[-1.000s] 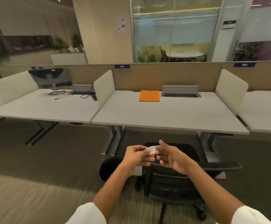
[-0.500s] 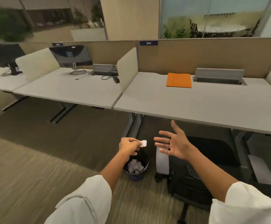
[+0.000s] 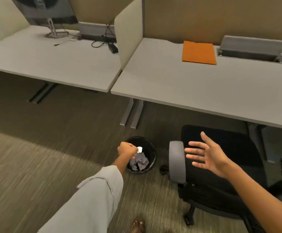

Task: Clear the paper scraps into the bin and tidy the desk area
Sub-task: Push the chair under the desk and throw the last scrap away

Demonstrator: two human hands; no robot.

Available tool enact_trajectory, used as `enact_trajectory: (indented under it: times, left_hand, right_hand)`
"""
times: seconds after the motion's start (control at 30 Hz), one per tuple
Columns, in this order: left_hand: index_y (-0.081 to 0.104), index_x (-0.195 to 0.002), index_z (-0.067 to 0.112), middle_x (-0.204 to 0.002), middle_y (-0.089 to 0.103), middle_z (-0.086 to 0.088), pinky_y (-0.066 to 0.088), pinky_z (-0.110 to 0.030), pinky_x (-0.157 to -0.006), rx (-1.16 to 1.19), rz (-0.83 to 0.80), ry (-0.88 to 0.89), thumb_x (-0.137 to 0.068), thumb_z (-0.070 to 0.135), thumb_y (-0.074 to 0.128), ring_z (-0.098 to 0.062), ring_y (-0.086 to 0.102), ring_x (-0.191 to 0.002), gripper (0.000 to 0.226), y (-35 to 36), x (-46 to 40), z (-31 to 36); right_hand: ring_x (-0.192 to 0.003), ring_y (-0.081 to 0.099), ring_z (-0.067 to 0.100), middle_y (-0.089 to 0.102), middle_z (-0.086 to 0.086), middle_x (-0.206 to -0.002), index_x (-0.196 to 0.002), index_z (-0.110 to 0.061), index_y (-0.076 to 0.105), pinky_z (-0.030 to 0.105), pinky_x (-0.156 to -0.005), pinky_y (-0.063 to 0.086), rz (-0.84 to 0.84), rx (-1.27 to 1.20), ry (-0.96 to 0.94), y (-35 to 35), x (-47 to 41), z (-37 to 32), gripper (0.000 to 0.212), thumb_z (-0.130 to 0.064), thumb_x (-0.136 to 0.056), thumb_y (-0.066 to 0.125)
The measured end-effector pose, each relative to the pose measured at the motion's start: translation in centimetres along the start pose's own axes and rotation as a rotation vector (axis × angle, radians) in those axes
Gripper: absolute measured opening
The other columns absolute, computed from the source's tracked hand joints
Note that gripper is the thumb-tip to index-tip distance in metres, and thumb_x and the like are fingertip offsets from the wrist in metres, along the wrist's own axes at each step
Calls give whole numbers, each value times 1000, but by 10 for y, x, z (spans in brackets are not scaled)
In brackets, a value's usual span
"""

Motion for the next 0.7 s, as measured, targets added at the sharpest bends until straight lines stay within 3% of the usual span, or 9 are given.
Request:
enact_trajectory:
  times: [0.2,0.3,0.43,0.57,0.7]
  left_hand:
    - [74,-94,0,-91,75,-19,63,-41,-76,20,-67,-110,-84,9,75,-28,74,-78,14,63,-106,-32]
    - [67,-114,-1,-105,72,-19,63,-40,-76,81,-92,-194,-83,16,78,-28,73,-85,37,84,-138,-49]
    - [50,-136,0,-132,59,-18,60,-43,-83,171,-116,-282,-77,34,83,-33,61,-114,76,91,-154,-60]
    - [42,-143,4,-144,49,-14,49,-50,-103,179,-136,-265,-69,51,82,-36,50,-128,97,83,-156,-40]
    - [40,-144,7,-146,47,-13,47,-51,-104,119,-179,-183,-69,58,79,-35,48,-130,99,90,-143,4]
  right_hand:
    - [-110,69,29,74,7,-117,-128,-20,62,49,-94,51,118,-22,32,-37,-60,34,73,-74,-84,42]
    - [-112,68,30,74,8,-118,-127,-20,63,51,-95,49,144,-28,79,-60,-79,52,70,-72,-87,38]
    - [-109,69,30,74,7,-116,-125,-21,64,49,-91,50,207,57,184,-109,-77,68,70,-73,-85,39]
    - [-110,67,30,75,8,-114,-121,-22,65,46,-84,50,350,55,216,-166,-55,66,77,-79,-74,45]
    - [-110,68,30,76,6,-112,-121,-25,65,46,-79,51,380,90,174,-186,-41,55,78,-82,-72,48]
Point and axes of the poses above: each hand's wrist, its own x-axis away from the middle knuckle, its own y-axis out of the palm, z = x × y, the point moved 9 cm from there along -x, towards the middle knuckle
